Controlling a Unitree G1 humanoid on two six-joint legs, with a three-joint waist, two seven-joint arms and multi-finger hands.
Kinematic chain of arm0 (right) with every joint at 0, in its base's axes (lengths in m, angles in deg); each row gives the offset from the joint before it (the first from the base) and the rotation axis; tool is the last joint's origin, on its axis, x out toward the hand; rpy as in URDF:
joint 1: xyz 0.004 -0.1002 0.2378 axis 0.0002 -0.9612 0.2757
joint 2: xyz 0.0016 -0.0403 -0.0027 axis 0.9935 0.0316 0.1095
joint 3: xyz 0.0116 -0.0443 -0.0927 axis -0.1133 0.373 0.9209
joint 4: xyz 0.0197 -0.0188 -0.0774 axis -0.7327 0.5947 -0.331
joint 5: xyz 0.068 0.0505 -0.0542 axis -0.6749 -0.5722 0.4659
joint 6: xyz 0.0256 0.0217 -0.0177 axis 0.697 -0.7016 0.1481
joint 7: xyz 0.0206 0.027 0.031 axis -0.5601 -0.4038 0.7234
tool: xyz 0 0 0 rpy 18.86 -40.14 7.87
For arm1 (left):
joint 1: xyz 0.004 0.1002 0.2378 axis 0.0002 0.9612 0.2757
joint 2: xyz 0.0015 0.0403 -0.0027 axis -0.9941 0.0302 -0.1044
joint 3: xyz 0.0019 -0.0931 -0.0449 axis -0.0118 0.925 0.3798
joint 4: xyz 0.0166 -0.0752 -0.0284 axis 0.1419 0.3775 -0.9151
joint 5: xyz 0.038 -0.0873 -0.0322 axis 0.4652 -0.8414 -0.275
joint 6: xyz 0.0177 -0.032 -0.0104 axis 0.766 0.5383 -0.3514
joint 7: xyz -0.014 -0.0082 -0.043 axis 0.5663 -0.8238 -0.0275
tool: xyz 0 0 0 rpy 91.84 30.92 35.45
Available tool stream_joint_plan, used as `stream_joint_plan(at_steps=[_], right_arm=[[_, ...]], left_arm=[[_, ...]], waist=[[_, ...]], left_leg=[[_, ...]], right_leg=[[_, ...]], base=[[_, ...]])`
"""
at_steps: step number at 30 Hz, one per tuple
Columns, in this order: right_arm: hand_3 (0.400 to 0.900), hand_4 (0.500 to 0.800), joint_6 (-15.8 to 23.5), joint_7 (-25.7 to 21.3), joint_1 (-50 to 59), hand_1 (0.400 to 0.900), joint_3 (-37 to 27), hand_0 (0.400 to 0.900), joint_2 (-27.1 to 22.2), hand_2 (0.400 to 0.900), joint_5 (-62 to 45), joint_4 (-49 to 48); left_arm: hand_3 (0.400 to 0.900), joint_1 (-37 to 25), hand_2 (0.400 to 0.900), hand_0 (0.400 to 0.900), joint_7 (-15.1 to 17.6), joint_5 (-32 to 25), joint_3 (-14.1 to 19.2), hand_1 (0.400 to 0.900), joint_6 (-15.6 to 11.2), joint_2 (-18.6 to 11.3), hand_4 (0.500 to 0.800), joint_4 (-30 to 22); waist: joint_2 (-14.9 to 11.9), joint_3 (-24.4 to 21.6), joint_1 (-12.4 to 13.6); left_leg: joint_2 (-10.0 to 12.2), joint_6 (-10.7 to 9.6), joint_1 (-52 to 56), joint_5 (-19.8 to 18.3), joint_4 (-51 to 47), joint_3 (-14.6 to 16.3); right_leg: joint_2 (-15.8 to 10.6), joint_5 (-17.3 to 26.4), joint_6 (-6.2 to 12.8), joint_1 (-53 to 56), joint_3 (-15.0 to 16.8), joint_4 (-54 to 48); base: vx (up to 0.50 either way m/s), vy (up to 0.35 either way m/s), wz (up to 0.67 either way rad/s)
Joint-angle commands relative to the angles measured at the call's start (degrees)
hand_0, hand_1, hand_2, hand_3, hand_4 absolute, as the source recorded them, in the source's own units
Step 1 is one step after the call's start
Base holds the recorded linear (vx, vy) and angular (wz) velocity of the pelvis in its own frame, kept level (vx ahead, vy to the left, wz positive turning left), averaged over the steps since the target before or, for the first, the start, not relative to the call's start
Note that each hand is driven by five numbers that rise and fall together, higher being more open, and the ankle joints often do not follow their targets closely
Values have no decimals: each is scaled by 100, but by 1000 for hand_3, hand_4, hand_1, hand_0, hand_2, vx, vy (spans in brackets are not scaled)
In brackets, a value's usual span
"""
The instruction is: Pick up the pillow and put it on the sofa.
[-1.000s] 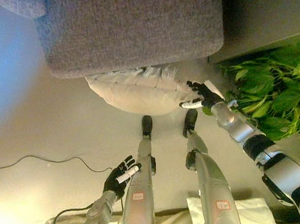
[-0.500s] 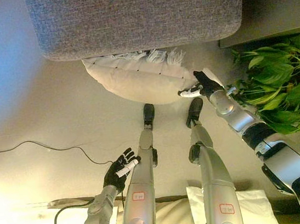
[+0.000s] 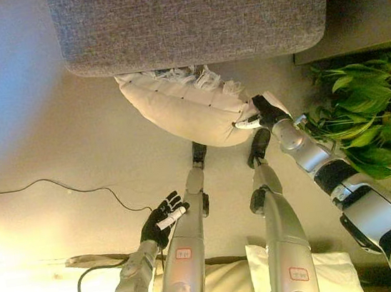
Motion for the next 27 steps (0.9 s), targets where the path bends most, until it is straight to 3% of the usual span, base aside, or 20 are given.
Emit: stream_joint_plan(at_steps=[1, 9, 18, 27], right_arm=[[400, 500, 474, 243, -114, 400, 245, 400, -163, 400, 234, -581], [400, 500, 730, 602, -403, 400, 382, 400, -292, 400, 714, -1185], [400, 500, 607, 1280, -957, 400, 301, 400, -564, 400, 1298, -2789], [400, 500, -86, 2617, -804, 400, -10, 400, -1097, 400, 1355, -4411]], left_arm=[[900, 499, 900, 900, -138, -57, -87, 900, 3, -7, 800, -154], [900, 505, 900, 900, -209, 54, 373, 900, 192, -238, 800, 252], [900, 972, 900, 900, -122, 692, 1098, 900, 665, -366, 800, 406], [900, 1430, 900, 900, -48, 1341, 1616, 900, 1078, -259, 800, 967]], waist=[[382, 30, -136], [75, 30, -192], [-443, -1000, -87], [-655, -2115, 10]], left_leg=[[-204, 100, 384, 308, -752, 316], [-90, 71, 1969, 83, -860, 357], [20, 43, 3268, -259, -1122, 378], [42, 53, 4064, -444, -1128, 214]], right_leg=[[177, -598, 466, 474, 160, 340], [147, -795, 501, 2039, 97, 184], [218, -1057, 546, 3584, 55, -287], [294, -1204, 475, 4514, -15, -462]], base=[[-38, -13, -11], [-27, -43, -9], [122, -100, -1], [244, -11, 5]])
